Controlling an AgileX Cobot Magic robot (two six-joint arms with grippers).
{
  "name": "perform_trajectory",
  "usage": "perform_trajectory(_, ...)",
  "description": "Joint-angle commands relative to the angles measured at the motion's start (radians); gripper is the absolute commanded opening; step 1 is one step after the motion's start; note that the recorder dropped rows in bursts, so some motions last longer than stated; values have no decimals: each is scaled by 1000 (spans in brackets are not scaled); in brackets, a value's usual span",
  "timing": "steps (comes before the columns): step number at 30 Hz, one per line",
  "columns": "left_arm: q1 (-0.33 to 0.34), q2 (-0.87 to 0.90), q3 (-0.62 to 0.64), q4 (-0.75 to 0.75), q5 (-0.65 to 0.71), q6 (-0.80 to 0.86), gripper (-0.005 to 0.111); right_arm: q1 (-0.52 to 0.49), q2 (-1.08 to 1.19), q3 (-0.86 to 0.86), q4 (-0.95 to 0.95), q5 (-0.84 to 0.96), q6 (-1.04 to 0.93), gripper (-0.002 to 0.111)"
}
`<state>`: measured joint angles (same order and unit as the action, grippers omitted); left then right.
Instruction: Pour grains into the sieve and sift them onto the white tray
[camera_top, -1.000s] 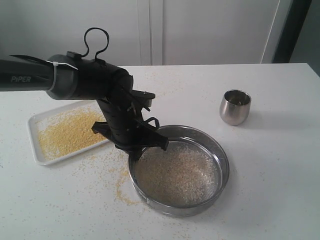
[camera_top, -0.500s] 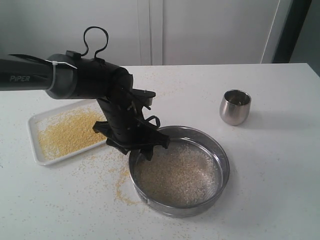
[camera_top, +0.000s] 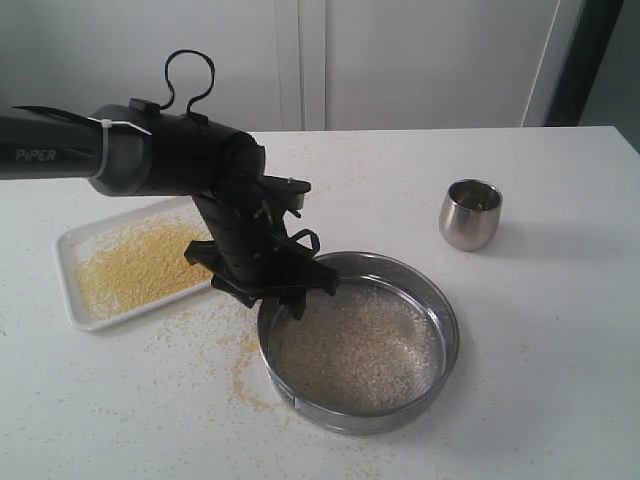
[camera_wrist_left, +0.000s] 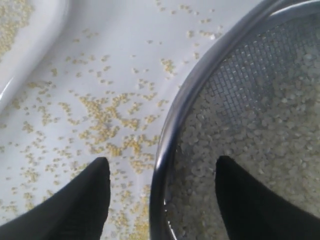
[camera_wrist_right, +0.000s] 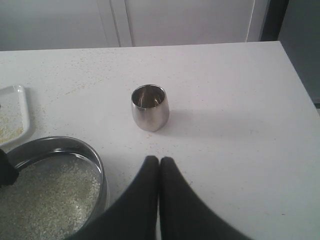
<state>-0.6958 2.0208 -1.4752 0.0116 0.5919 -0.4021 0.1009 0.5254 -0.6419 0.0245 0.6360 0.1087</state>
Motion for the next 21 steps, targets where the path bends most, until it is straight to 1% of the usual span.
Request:
perform_trajectory(1,-4,-55,-3,11,33,-2,64,-8,-4,4,3,-8,1,0)
perform_trajectory(8,-4,-125,-3,78,71,-2,64,-8,-4,4,3,-8,1,0)
perform_trajectory(10,-4,-139,-3,92,75,-2,61,-8,-4,4,3,-8,1,0)
perform_trajectory(12,-4,-153,-3,113,79,-2,52,-8,-4,4,3,-8,1,0)
perform_trajectory(14,-4,-162,-3,118,84,-4,39,-8,-4,4,3,-8,1,0)
perform_trajectory(15,-4,-167,-3,118,86,-4,29,-8,-4,4,3,-8,1,0)
perform_trajectory(16,-4,-170,-3,120,88,-4,24,-8,-4,4,3,-8,1,0)
perform_trajectory(17,-4,-170,-3,120,88,-4,15,-8,-4,4,3,-8,1,0)
perform_trajectory(19,-4,-172,-3,120,89,-4,1,-8,-4,4,3,-8,1,0)
perform_trajectory(21,-4,-172,-3,120,91,-4,0,-8,-4,4,3,-8,1,0)
